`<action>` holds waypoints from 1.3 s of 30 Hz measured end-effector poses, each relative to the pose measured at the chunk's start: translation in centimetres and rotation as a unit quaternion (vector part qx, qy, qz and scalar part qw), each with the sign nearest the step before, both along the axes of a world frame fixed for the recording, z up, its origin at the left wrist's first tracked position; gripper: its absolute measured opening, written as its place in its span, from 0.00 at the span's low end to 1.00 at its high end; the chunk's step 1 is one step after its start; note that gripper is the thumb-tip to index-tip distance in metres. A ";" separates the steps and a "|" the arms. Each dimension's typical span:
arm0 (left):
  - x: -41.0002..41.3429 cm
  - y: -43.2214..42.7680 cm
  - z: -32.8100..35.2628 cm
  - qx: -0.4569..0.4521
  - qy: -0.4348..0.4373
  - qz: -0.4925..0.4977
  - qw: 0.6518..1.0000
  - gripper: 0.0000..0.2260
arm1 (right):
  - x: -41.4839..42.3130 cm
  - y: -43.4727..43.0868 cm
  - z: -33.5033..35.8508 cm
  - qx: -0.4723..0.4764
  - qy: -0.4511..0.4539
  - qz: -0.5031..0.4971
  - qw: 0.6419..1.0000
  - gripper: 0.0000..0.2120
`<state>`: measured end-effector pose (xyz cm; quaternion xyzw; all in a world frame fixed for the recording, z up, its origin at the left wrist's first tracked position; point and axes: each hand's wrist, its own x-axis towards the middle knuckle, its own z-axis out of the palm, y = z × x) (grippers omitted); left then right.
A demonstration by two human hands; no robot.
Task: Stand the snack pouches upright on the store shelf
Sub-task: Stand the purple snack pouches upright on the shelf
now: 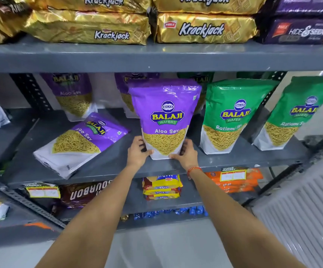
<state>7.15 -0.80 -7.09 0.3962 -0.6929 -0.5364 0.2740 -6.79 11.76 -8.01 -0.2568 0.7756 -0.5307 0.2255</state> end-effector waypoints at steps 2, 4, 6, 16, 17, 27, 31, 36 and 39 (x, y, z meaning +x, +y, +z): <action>0.3 0.0 0.1 -0.013 -0.017 -0.012 1.000 0.25 | 0.6 0.2 0.1 -0.017 0.000 -0.016 1.000 0.35; 1.2 -0.4 0.4 -0.026 -0.018 -0.013 0.999 0.27 | 2.1 0.8 -0.1 -0.029 0.016 -0.044 0.998 0.34; 2.8 -1.3 1.1 -0.054 0.000 0.000 0.999 0.25 | 4.3 1.3 -0.6 -0.006 0.099 -0.087 0.991 0.28; 15.0 -12.2 7.2 -0.172 -0.079 0.147 0.971 0.17 | 17.0 -9.5 1.4 -0.035 0.046 0.057 0.997 0.20; 16.4 -13.3 7.2 -0.173 -0.108 0.153 0.967 0.18 | 18.0 -11.0 1.7 -0.022 0.013 0.073 0.997 0.22; 22.4 -18.3 4.5 0.040 -0.292 0.085 0.952 0.33 | 24.1 -17.6 3.0 0.009 -0.355 0.065 0.933 0.45; 22.9 -18.0 4.4 0.059 -0.236 0.082 0.966 0.35 | 24.7 -17.7 3.0 -0.027 -0.367 0.067 0.927 0.44; 23.8 -15.5 4.6 0.087 -0.131 0.098 0.983 0.27 | 23.6 -16.2 3.2 -0.079 -0.296 0.088 0.948 0.37; 24.2 -13.6 5.0 0.089 -0.058 0.128 0.986 0.23 | 22.3 -15.1 4.0 -0.117 -0.247 0.113 0.955 0.41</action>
